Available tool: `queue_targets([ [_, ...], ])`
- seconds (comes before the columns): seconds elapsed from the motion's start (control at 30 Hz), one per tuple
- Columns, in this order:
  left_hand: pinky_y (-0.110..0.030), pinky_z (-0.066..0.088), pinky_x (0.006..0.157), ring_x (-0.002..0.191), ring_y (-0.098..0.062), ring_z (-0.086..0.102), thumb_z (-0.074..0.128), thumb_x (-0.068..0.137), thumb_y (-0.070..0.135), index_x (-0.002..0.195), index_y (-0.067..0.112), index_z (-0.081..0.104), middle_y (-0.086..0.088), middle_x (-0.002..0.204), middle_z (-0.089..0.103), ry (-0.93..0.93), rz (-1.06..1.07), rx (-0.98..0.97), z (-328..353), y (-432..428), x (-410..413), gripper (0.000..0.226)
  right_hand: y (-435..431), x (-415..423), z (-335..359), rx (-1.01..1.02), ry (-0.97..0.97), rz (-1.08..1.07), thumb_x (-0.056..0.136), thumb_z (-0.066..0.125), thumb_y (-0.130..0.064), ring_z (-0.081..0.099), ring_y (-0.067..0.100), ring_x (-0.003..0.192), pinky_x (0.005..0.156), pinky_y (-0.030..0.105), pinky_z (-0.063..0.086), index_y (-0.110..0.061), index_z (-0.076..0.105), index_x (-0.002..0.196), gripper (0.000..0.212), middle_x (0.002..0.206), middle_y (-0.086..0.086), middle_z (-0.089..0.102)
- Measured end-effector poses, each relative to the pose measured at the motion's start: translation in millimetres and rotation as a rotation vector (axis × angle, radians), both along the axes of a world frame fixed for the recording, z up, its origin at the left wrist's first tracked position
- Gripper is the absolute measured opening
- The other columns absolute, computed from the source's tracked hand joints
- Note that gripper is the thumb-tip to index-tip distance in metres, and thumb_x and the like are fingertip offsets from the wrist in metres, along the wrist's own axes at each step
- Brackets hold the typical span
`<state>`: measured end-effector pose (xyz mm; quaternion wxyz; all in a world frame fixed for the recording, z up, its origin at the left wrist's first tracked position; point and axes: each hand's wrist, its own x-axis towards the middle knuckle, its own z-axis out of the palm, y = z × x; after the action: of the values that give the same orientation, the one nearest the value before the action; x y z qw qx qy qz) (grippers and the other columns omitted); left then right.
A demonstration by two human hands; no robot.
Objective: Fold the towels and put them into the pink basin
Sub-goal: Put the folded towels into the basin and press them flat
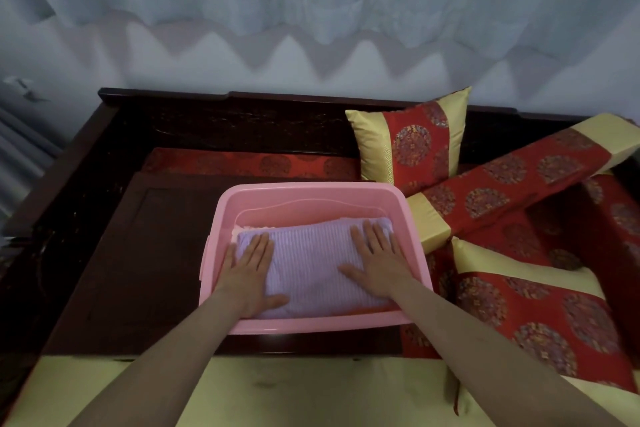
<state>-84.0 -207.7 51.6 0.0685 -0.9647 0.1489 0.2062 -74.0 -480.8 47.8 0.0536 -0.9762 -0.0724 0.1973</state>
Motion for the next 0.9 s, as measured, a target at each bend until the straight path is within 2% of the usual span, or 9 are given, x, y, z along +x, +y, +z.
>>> queue_targets([
  [0.07, -0.051, -0.021, 0.109, 0.145, -0.022, -0.02, 0.033, 0.081, 0.074, 0.146, 0.009, -0.021, -0.007, 0.157, -0.023, -0.02, -0.019, 0.077, -1.4, -0.3, 2.3, 0.107, 0.4, -1.6, -2.3, -0.038, 0.029, 0.015, 0.056, -0.011, -0.083, -0.024, 0.026, 0.144, 0.116, 0.046, -0.016, -0.025, -0.02, 0.148, 0.109, 0.157, 0.008, -0.024],
  [0.2, -0.05, -0.037, 0.092, 0.138, -0.019, -0.029, 0.032, 0.085, 0.07, 0.145, 0.011, -0.022, -0.007, 0.157, -0.022, -0.055, -0.037, 0.144, -2.3, -3.0, 4.7, 0.1, 1.9, -1.7, -6.9, -0.141, 0.105, 0.046, 0.041, -0.025, -0.084, -0.027, 0.027, 0.143, 0.112, 0.048, -0.02, -0.023, -0.024, 0.147, 0.122, 0.156, 0.01, -0.027],
  [0.33, -0.056, -0.013, 0.112, 0.145, -0.021, -0.021, 0.029, 0.084, 0.072, 0.146, 0.012, -0.022, -0.006, 0.157, -0.024, 0.029, -0.07, 0.145, -3.1, -1.3, 7.1, 0.1, 3.4, -5.0, -12.1, -0.184, 0.125, 0.051, 0.035, -0.03, -0.082, -0.029, 0.028, 0.142, 0.11, 0.049, -0.023, -0.021, -0.025, 0.146, 0.126, 0.155, 0.011, -0.028],
  [0.5, -0.057, -0.009, 0.114, 0.145, -0.021, -0.021, 0.03, 0.082, 0.074, 0.146, 0.012, -0.023, -0.006, 0.156, -0.025, 0.157, -0.108, 0.124, -4.3, -0.5, 22.7, 0.104, 2.6, -3.5, -15.6, -0.168, 0.136, 0.04, 0.043, -0.024, -0.08, -0.029, 0.027, 0.142, 0.113, 0.047, -0.022, -0.02, -0.024, 0.147, 0.12, 0.156, 0.013, -0.027],
  [0.63, -0.057, -0.007, 0.115, 0.147, -0.02, -0.016, 0.03, 0.082, 0.075, 0.148, 0.012, -0.017, -0.006, 0.159, -0.019, 0.111, -0.145, 0.131, 1.8, 0.9, 24.1, 0.102, 3.9, -4.8, -3.0, -0.158, 0.122, 0.032, 0.049, -0.02, -0.087, -0.022, 0.028, 0.145, 0.114, 0.047, -0.017, -0.021, -0.017, 0.149, 0.12, 0.158, 0.012, -0.019],
  [0.7, -0.055, -0.005, 0.116, 0.148, -0.019, -0.01, 0.027, 0.086, 0.07, 0.151, 0.015, -0.009, -0.004, 0.16, -0.011, 0.032, -0.172, 0.104, 12.0, 3.5, 23.3, 0.092, 2.5, -7.6, 12.4, -0.122, 0.026, 0.02, 0.066, -0.011, -0.083, -0.015, 0.03, 0.147, 0.116, 0.046, -0.013, -0.02, -0.006, 0.152, 0.107, 0.16, 0.011, -0.011],
  [0.77, -0.052, 0.002, 0.117, 0.148, -0.02, 0.006, 0.025, 0.091, 0.061, 0.152, 0.016, 0.009, -0.004, 0.161, 0.009, -0.102, -0.17, -0.017, 21.4, 7.6, 23.6, 0.077, -1.7, -10.7, 29.3, -0.035, -0.154, -0.018, 0.09, 0.019, -0.064, -0.002, 0.03, 0.148, 0.117, 0.042, -0.005, -0.016, 0.015, 0.152, 0.078, 0.161, 0.012, 0.004],
  [0.83, -0.05, 0.019, 0.114, 0.14, -0.024, 0.034, 0.024, 0.09, 0.052, 0.143, 0.014, 0.038, -0.007, 0.149, 0.041, -0.279, -0.148, -0.126, 30.2, 13.7, 24.6, 0.067, -8.6, -12.8, 42.9, 0.015, -0.374, -0.055, 0.092, 0.045, -0.046, 0.021, 0.03, 0.144, 0.117, 0.044, 0.013, -0.01, 0.038, 0.142, 0.061, 0.154, 0.014, 0.028],
  [0.9, -0.05, 0.036, 0.105, 0.126, -0.029, 0.051, 0.034, 0.086, 0.043, 0.13, 0.01, 0.054, -0.011, 0.133, 0.057, -0.434, -0.061, -0.209, 34.5, 24.4, 26.8, 0.059, -17.1, -12.1, 53.1, 0.016, -0.513, -0.119, 0.089, 0.052, -0.042, 0.04, 0.028, 0.132, 0.106, 0.047, 0.034, -0.011, 0.049, 0.13, 0.052, 0.141, 0.009, 0.046],
])
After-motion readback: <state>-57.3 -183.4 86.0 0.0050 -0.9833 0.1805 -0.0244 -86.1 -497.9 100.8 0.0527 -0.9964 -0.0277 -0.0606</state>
